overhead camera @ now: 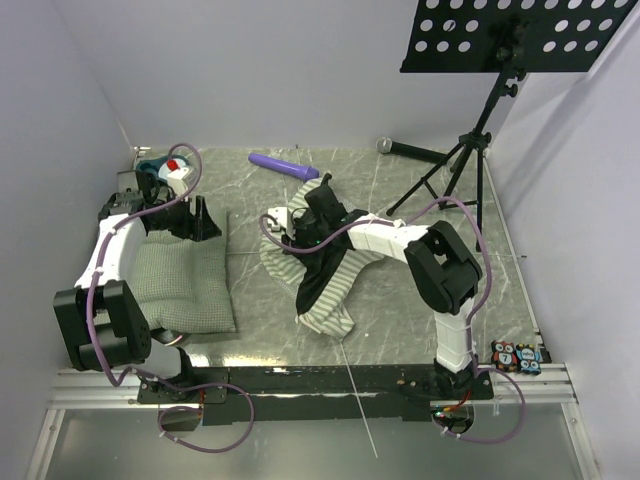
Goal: Set up the pet tent
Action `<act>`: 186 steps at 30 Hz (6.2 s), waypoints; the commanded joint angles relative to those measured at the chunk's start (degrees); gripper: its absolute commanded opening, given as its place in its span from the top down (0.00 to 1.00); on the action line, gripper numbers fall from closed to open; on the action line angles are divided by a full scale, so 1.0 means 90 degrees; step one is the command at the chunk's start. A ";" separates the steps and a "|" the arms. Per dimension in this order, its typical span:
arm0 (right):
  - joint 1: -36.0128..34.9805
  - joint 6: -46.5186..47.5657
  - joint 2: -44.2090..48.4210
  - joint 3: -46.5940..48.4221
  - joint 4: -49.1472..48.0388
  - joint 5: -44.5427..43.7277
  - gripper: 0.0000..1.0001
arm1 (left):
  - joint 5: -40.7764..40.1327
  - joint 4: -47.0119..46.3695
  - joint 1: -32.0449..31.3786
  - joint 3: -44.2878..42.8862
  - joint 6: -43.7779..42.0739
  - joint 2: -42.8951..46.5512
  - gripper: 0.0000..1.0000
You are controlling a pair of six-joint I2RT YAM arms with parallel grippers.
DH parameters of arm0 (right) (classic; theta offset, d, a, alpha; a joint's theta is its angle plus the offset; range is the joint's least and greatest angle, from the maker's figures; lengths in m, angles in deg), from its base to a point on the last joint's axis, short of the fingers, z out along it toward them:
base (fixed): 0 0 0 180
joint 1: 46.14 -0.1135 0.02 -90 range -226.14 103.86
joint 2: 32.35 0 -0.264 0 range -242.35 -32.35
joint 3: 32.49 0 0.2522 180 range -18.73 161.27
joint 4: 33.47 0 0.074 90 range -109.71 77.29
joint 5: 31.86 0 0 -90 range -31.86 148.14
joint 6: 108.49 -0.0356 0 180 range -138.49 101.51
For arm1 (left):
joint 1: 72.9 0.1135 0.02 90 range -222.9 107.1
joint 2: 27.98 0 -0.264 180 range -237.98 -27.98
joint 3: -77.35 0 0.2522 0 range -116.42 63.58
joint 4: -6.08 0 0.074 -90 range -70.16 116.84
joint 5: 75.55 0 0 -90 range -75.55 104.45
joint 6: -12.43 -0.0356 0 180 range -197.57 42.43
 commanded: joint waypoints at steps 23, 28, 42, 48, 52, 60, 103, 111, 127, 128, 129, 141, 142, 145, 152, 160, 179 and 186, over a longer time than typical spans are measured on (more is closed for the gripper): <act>0.1447 -0.2264 0.2845 0.0073 -0.0774 -0.0179 1.00 | -0.1160 -0.3731 0.0398 -0.1867 0.5317 0.1341 0.00; 0.1584 -0.2402 0.2953 0.0102 -0.0823 -0.0394 1.00 | -0.0910 -0.4354 0.1080 -0.1956 0.6301 0.1429 0.00; 0.2072 -0.1992 0.3333 -0.0083 -0.0335 -0.0843 1.00 | 0.1170 -0.5530 0.2420 -0.2414 0.6452 0.0922 0.07; 0.2111 -0.1787 0.3548 -0.0152 -0.0110 -0.0930 1.00 | 0.1847 -0.2764 0.1641 -0.2121 0.3052 0.1068 0.12; 0.2248 -0.1728 0.3694 -0.0151 0.0046 -0.1009 1.00 | 0.1700 -0.0279 0.1297 -0.2083 0.0030 0.0893 0.09; 0.2268 -0.1718 0.3832 -0.0386 0.0036 -0.1058 1.00 | -0.0181 -0.0064 0.0887 -0.0494 -0.1453 0.0989 0.04; 0.2160 -0.3251 0.4310 -0.0093 -0.0228 -0.0452 1.00 | 0.2391 -0.4846 0.2479 0.1255 0.4424 0.1749 0.00; 0.2160 -0.3846 0.4242 0.0385 -0.0218 -0.0550 1.00 | 0.1770 -1.0783 0.1621 0.2996 0.8989 0.2230 0.00; 0.1926 -0.4140 0.4017 0.0952 -0.0159 -0.0472 1.00 | -0.0877 -1.1310 -0.0851 0.1795 0.9048 0.1118 0.30; 0.1916 -0.4169 0.4017 0.0952 -0.0178 -0.0472 1.00 | -0.1072 -1.1281 -0.0890 0.1756 0.9116 0.1059 0.32; 0.1906 -0.4189 0.4007 0.0962 -0.0188 -0.0482 1.00 | -0.1190 -1.1271 -0.0929 0.1688 0.9184 0.0991 0.35; 0.1721 -0.4218 0.3871 0.1098 -0.0150 -0.0404 1.00 | -0.1690 -1.1700 -0.1223 0.0887 0.9928 0.0365 0.99; 0.1682 -0.4199 0.3813 0.1185 -0.0091 -0.0355 1.00 | -0.1457 -1.1749 -0.1426 0.0751 0.9850 0.0317 0.99; 0.1594 -0.4120 0.3647 0.1459 0.0046 -0.0277 1.00 | -0.0355 -1.0603 -0.1700 -0.0097 0.8828 0.0238 0.99; 0.1506 -0.4384 0.3324 0.2104 0.0046 -0.0257 1.00 | 0.0704 -0.5349 -0.2501 -0.1632 0.4144 0.0394 0.99; 0.1272 -0.4920 0.2992 0.2504 -0.0188 -0.0004 1.00 | 0.0656 -0.2153 -0.3126 -0.2599 0.1365 0.0131 0.99; 0.1164 -0.4396 0.3216 0.2241 0.0270 0.0524 1.00 | 0.0186 0.0301 -0.3888 -0.3752 -0.0541 -0.0562 0.99; 0.1106 -0.4101 0.3207 0.2309 0.0651 0.0583 1.00 | 0.0118 0.0350 -0.3937 -0.3899 -0.0473 -0.0660 0.99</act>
